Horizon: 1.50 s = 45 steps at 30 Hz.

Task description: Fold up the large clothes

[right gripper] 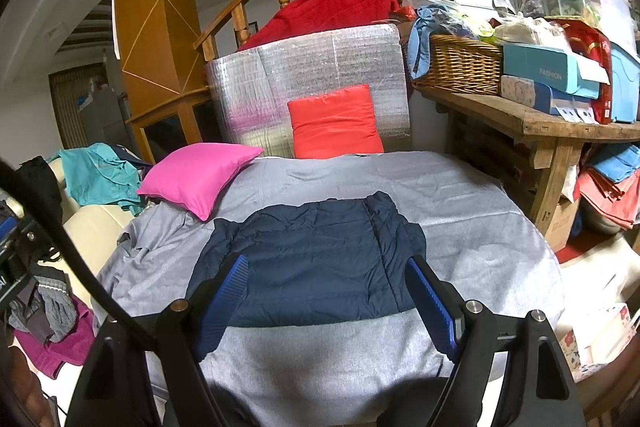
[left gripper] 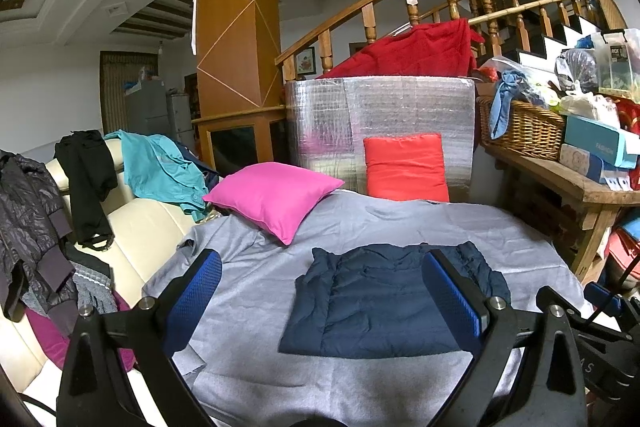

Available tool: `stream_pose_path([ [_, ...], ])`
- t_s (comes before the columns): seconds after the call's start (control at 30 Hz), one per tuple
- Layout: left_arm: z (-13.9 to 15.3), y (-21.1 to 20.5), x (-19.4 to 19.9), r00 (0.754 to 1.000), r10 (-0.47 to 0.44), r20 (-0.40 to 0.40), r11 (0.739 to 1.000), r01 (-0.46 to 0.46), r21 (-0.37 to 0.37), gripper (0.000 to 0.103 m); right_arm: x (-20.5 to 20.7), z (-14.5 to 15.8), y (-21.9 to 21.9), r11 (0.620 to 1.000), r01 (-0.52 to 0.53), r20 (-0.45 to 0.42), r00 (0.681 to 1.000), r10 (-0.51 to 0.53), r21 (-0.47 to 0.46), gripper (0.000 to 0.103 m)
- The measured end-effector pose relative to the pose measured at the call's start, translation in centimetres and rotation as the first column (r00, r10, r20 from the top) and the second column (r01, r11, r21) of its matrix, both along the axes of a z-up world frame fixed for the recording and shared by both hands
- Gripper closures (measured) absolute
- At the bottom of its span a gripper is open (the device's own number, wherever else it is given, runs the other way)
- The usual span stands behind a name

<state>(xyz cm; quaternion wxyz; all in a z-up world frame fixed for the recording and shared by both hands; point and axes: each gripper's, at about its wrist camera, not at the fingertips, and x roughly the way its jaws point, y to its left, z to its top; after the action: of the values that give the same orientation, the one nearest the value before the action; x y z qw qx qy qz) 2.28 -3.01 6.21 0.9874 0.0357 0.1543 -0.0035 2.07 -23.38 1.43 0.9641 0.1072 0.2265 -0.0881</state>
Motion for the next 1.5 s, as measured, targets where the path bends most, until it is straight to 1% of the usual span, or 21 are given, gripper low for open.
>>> stream_pose_path([
  [0.27,0.4,-0.1,0.1,1.0,-0.008,0.007,1.0,0.008,-0.003,0.003,-0.2,0.9,0.4,1.0,0.015,0.017,1.0,-0.014,-0.018,0.02],
  [0.5,0.6,0.0,0.8,1.0,-0.001,-0.006,1.0,0.001,-0.006,0.003,0.8,0.8,0.4,1.0,-0.003,0.0,1.0,0.003,-0.009,0.02],
  [0.67,0.6,-0.7,2.0,1.0,-0.006,-0.023,1.0,0.005,-0.008,0.003,2.0,0.6,-0.1,1.0,-0.012,-0.012,1.0,0.011,-0.013,0.02],
  [0.9,0.1,-1.9,4.2,0.998,-0.035,-0.052,0.999,0.035,0.003,0.003,4.0,0.3,-1.2,1.0,0.011,-0.035,0.999,-0.011,0.003,0.02],
  [1.2,-0.5,-1.6,7.0,0.996,-0.036,-0.077,0.999,0.034,-0.026,0.003,6.7,-0.3,-0.9,1.0,0.009,-0.061,0.998,-0.01,-0.015,0.02],
  [1.4,-1.1,-1.9,8.3,0.995,-0.048,-0.083,0.999,0.045,-0.029,0.003,8.0,-0.7,-0.7,1.0,0.014,-0.078,0.997,-0.015,-0.022,0.02],
  [1.5,-1.5,-1.9,8.9,0.997,-0.042,-0.068,0.999,0.04,-0.026,0.003,8.9,-0.9,-0.9,1.0,0.011,-0.084,0.996,-0.013,-0.019,0.02],
])
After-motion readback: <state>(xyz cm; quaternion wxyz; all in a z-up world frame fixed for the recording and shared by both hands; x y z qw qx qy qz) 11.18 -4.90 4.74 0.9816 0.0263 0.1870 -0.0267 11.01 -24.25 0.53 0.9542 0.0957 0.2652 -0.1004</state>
